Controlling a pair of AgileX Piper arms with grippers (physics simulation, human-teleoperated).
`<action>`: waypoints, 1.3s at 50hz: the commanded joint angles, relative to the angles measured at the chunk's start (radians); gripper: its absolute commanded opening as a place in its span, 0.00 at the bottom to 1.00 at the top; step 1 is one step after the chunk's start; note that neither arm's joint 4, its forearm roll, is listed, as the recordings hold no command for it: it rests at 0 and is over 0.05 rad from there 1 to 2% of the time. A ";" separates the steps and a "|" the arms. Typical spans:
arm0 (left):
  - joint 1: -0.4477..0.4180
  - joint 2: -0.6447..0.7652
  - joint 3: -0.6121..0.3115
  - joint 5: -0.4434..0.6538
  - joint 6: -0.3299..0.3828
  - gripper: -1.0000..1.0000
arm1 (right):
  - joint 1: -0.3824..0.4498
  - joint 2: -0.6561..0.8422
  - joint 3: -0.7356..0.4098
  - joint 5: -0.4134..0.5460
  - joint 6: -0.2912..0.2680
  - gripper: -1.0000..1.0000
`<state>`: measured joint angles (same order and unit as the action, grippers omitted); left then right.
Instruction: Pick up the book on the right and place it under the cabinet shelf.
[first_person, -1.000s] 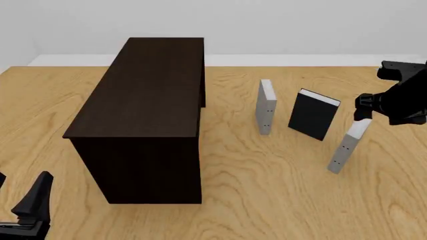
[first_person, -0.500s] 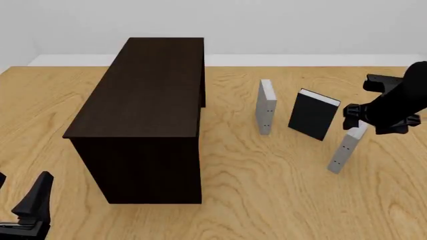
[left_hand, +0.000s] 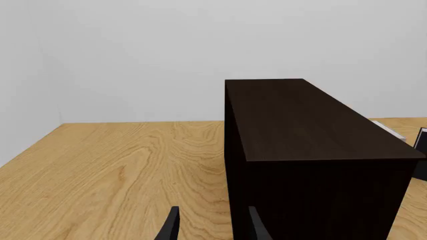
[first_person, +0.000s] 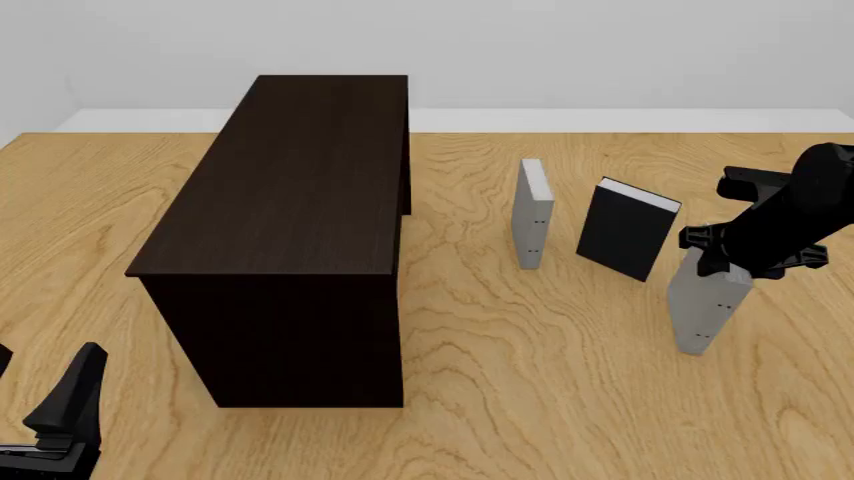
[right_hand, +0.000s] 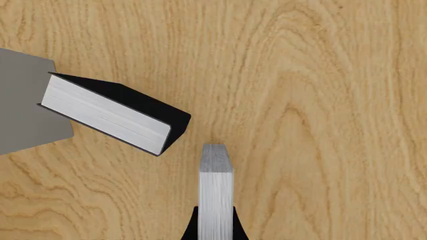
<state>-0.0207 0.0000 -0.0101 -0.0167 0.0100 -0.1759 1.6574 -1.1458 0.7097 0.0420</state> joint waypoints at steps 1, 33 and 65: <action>-0.002 0.000 0.000 0.004 -0.001 1.00 | -0.001 -0.095 0.019 0.011 0.004 0.00; -0.001 0.001 0.001 0.007 -0.002 1.00 | 0.025 -0.237 -0.003 0.103 0.007 0.00; -0.001 0.000 0.000 0.010 -0.003 1.00 | 0.438 -0.420 -0.052 0.168 0.245 0.00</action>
<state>-0.0220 0.0000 -0.0104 -0.0106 0.0089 0.1251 1.3598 -1.2040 0.8768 0.1911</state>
